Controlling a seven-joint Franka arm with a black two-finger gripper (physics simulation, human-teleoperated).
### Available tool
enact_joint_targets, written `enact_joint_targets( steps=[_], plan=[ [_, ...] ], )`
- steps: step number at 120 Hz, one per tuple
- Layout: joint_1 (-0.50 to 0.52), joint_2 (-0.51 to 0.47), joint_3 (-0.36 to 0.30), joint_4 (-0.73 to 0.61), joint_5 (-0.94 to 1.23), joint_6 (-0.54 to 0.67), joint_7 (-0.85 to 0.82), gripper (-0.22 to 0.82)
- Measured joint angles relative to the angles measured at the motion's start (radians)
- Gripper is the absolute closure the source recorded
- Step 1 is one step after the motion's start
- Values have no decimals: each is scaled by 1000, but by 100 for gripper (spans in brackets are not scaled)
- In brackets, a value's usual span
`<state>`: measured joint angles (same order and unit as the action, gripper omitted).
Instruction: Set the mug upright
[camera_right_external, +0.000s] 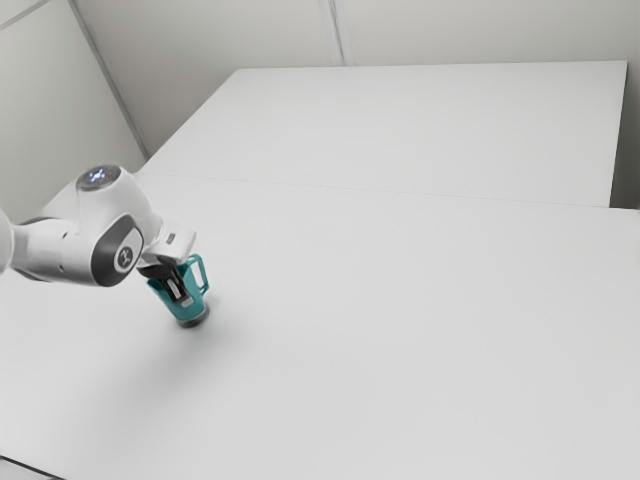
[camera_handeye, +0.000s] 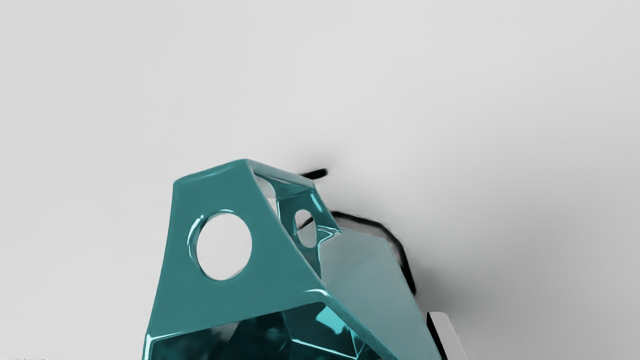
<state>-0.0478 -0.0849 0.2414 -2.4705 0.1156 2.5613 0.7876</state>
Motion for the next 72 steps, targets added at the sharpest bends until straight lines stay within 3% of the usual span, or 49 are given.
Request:
enact_joint_targets(
  steps=[34, 58, 72],
  plan=[
    [3, 16, 0, -5, 1, 54, -42, 76],
    [6, 17, 1, -6, -9, 59, -55, 64],
    [6, 16, 1, -6, -12, 59, -61, 48]
  ],
)
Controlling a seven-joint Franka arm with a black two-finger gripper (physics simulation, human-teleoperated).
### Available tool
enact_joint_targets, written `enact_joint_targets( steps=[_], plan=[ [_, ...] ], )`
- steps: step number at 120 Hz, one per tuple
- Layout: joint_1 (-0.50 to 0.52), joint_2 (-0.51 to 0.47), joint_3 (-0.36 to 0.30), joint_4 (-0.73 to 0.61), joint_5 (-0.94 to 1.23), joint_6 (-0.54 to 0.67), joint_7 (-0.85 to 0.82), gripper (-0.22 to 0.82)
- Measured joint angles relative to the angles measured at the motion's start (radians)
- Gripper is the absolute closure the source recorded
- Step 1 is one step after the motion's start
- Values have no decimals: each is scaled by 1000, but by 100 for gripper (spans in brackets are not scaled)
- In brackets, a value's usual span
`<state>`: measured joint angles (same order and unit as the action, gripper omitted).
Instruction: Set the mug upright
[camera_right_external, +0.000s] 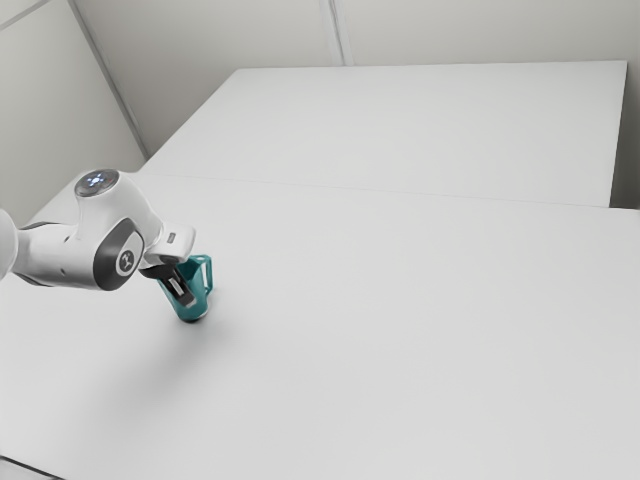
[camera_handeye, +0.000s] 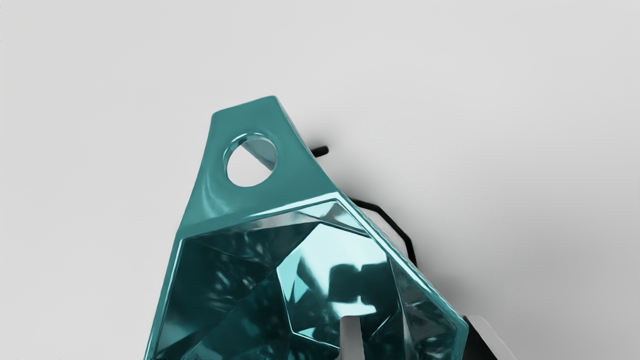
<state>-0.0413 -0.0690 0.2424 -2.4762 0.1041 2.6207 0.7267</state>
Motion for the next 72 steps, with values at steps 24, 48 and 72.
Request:
enact_joint_targets(
  steps=[24, 48, 72],
  plan=[
    [8, -7, 0, 0, -1, -5, -8, 24],
    [9, -88, 0, -20, -2, -12, -14, 12],
    [-11, -207, -5, 62, -6, -91, -42, 5]
  ],
)
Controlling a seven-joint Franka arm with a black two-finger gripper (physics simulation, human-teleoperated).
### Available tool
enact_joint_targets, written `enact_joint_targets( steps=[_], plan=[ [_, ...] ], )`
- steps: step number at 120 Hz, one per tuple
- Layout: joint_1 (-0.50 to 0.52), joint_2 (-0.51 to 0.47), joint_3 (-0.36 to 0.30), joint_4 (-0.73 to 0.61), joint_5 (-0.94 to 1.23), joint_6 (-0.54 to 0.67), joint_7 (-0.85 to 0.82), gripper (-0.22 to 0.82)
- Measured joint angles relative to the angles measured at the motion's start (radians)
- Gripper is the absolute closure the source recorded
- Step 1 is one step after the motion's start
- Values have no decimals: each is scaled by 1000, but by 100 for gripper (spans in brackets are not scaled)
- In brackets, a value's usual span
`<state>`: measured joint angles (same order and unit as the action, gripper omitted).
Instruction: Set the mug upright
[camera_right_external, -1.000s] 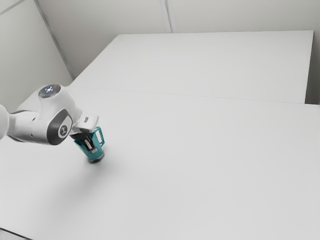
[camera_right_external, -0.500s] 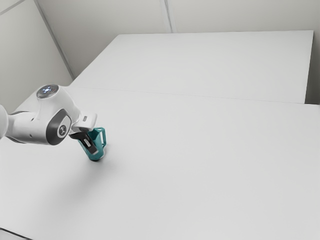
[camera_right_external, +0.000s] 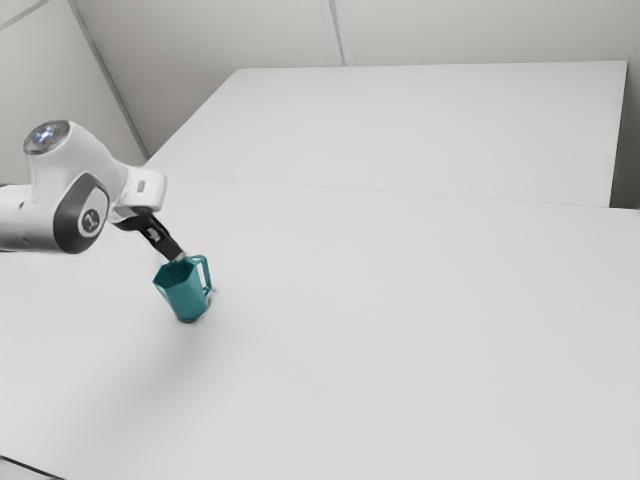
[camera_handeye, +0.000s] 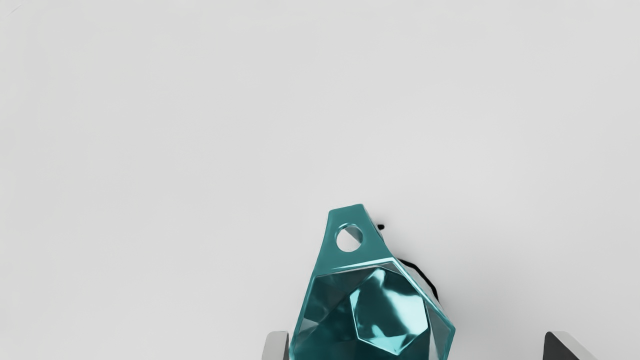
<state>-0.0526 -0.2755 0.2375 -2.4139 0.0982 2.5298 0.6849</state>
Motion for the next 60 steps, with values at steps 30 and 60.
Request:
enact_joint_targets(
  steps=[30, 60],
  plan=[
    [2, 214, -60, 584, -69, -441, -106, 2],
    [-2, 414, -91, 955, -113, -868, -248, 1]
  ],
)
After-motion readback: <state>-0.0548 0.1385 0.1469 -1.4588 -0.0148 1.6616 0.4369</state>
